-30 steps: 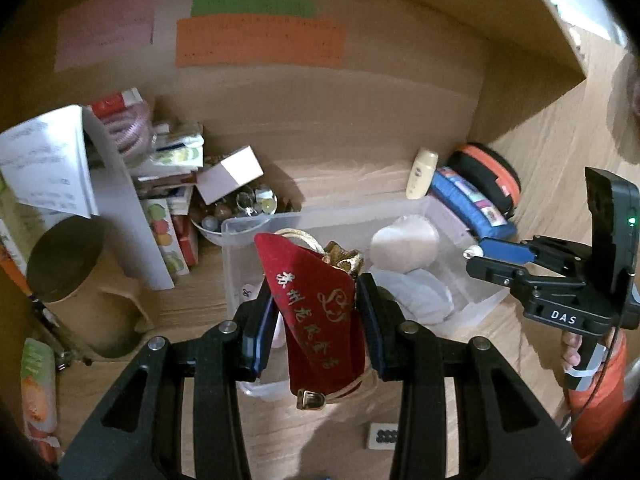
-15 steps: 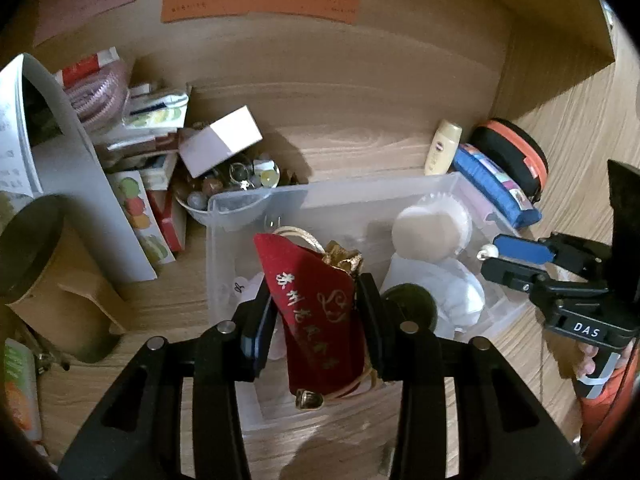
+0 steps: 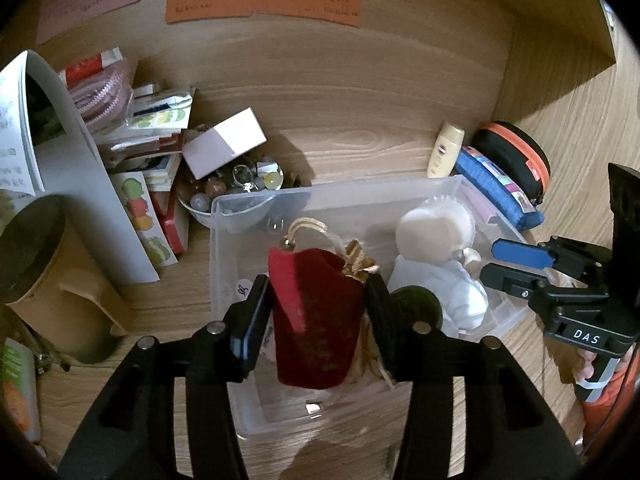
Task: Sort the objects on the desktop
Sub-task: 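Open both tools to release the red pouch and seashell into the box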
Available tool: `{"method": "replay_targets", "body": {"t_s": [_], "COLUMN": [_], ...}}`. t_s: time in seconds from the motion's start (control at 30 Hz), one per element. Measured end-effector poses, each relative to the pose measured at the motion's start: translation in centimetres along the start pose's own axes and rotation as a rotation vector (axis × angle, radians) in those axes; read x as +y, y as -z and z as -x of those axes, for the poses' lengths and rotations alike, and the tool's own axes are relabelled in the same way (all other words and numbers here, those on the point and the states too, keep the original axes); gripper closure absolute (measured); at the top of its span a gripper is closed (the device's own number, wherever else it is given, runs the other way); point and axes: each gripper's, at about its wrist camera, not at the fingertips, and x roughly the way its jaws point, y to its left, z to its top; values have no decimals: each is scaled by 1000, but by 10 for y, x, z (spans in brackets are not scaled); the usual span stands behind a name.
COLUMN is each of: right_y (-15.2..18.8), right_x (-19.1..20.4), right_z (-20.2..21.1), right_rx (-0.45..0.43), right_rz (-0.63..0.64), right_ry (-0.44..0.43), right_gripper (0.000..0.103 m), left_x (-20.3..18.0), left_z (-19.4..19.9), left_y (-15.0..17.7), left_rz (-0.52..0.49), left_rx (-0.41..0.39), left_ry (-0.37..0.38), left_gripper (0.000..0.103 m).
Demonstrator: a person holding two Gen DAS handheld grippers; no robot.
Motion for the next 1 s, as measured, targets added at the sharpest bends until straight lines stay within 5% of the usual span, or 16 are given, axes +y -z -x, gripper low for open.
{"method": "replay_targets", "body": {"t_s": [0.43,0.67,0.8,1.0], "right_y": [0,-1,-3,-4], "right_x": [0,0,-1,4], "right_z": [10,20,24,35], "right_rx": [-41,-86,-108,-139], "right_rz": [-15,-19,-23,-9], "right_ry": [-31,-24,1,45], "right_gripper": [67,50,43,25], "left_x": [-11,-14,-14,-12], "left_z": [23,41,56,79], "left_y": [-4,0,3,10], "left_rz": [-28,-33,-21,-21], "left_rx": [-62,-90,-112,-148], "left_ry": [-64,-110,-127,-171], "left_gripper": [34,25,9,4]}}
